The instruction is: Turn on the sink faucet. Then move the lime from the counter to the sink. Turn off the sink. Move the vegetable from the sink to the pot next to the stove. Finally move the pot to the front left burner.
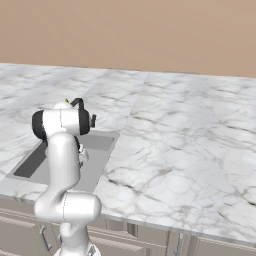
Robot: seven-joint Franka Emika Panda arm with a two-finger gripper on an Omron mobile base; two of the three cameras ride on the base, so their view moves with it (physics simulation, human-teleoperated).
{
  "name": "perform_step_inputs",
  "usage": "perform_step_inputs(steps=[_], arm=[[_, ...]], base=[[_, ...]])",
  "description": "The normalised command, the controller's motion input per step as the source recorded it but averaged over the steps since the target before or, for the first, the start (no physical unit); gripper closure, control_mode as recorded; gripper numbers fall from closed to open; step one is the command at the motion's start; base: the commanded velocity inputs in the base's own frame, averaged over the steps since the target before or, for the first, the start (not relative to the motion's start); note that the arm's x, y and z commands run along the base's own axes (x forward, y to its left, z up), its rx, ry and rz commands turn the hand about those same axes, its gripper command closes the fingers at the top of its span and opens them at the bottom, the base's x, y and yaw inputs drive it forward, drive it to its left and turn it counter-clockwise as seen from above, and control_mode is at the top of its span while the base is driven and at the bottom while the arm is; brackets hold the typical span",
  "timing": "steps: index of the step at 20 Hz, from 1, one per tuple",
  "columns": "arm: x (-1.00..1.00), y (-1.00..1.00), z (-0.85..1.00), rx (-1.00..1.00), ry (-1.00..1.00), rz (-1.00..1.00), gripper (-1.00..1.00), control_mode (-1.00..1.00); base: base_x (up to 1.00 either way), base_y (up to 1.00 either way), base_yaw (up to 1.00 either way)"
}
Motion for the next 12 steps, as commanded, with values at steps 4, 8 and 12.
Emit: perform_step_inputs(steps=[4, 8, 12], arm=[[-0.68, -0.02, 0.25, 0.01, -0.08, -0.04, 1.00, -1.00], [-0.63, -0.01, 0.52, 0.00, -0.04, -0.08, 1.00, -1.00], [-0.39, -0.01, 0.83, 0.00, 0.00, -0.09, 1.00, -1.00]], base=[[0.00, 0.00, 0.00], [0.00, 0.00, 0.00], [0.00, 0.00, 0.00]])
